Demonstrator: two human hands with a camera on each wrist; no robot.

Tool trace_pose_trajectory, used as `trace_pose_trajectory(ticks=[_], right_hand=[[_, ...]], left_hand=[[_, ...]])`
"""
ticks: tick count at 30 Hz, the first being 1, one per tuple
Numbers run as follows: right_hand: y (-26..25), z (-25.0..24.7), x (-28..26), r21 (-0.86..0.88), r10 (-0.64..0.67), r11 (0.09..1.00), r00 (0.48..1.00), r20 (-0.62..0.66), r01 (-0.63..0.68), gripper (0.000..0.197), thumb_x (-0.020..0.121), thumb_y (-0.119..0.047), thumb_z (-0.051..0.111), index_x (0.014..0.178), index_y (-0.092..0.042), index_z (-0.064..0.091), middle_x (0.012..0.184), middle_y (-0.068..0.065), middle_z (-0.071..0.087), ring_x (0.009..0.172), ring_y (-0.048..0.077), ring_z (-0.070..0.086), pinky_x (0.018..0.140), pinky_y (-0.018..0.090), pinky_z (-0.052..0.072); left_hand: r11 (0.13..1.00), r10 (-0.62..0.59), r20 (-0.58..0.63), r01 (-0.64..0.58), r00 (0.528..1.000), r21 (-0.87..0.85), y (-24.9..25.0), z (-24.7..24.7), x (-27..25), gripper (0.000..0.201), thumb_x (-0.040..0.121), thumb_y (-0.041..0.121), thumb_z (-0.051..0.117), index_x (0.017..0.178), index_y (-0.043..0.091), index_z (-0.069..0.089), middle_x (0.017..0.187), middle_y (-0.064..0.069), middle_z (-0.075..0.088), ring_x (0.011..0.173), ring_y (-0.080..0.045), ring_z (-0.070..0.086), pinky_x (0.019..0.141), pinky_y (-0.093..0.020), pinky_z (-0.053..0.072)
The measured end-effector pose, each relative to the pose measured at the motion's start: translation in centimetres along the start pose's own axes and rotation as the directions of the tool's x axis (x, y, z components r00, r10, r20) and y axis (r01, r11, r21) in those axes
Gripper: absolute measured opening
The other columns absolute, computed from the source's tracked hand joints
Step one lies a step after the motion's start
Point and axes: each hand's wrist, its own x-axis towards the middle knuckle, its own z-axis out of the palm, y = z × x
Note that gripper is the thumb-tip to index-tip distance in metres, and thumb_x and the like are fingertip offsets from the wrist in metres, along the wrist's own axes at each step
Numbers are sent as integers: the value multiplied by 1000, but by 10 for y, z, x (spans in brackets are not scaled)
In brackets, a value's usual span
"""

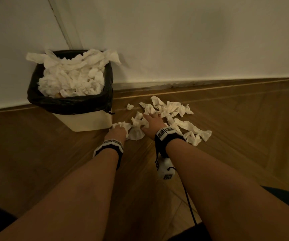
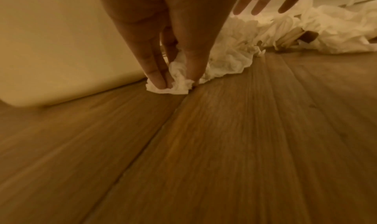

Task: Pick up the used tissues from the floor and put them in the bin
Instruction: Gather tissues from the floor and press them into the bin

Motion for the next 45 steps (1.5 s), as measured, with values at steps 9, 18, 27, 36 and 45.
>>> trace_pose_trajectory(ticks=[9, 18, 27, 36, 45], right_hand=[[1, -1, -1, 32, 0, 999, 993, -116, 3, 58, 95, -25, 48, 147, -14, 25, 152, 12, 25, 140, 33, 21, 114, 41, 20], [-8, 20, 4, 22, 21, 1000, 997, -71, -19, 75, 89, -47, 52, 150, -28, 11, 158, 9, 2, 145, 35, -2, 118, 50, 4], [-16, 48, 14, -107, 14, 994, 998, 61, -8, 72, 82, -48, 61, 142, -47, 21, 156, -2, -3, 140, 46, -7, 109, 63, 22], [-24, 50, 23, -222, 45, 974, 999, 23, -39, 44, 91, -21, 52, 132, -7, 48, 139, 15, 37, 131, 37, 32, 107, 45, 35], [-18, 33, 19, 183, 208, 965, 973, -99, -187, 26, 96, -9, 43, 112, 1, 61, 119, 18, 60, 111, 31, 57, 87, 33, 45]], left_hand=[[994, -33, -218, 8, 975, -113, -11, 24, -7, 42, 97, 14, 36, 139, 14, 35, 137, -20, 34, 122, -37, 39, 99, -41, 37], [945, -95, -253, 7, 963, -328, -17, 8, -12, 36, 96, 12, 37, 129, 8, 50, 131, -21, 42, 113, -36, 49, 93, -38, 39], [889, -113, -268, -24, 957, -458, -19, 15, -22, 32, 95, 7, 40, 124, 4, 52, 132, -21, 42, 122, -34, 40, 103, -33, 30], [830, -236, -302, 30, 924, -557, -20, 20, -28, 48, 93, 48, 39, 114, 9, 58, 116, -16, 57, 107, -34, 54, 86, -35, 40], [708, -238, -228, 8, 944, -706, -16, 16, -23, 50, 96, 6, 36, 145, 13, 26, 145, -18, 29, 129, -31, 36, 106, -33, 28]])
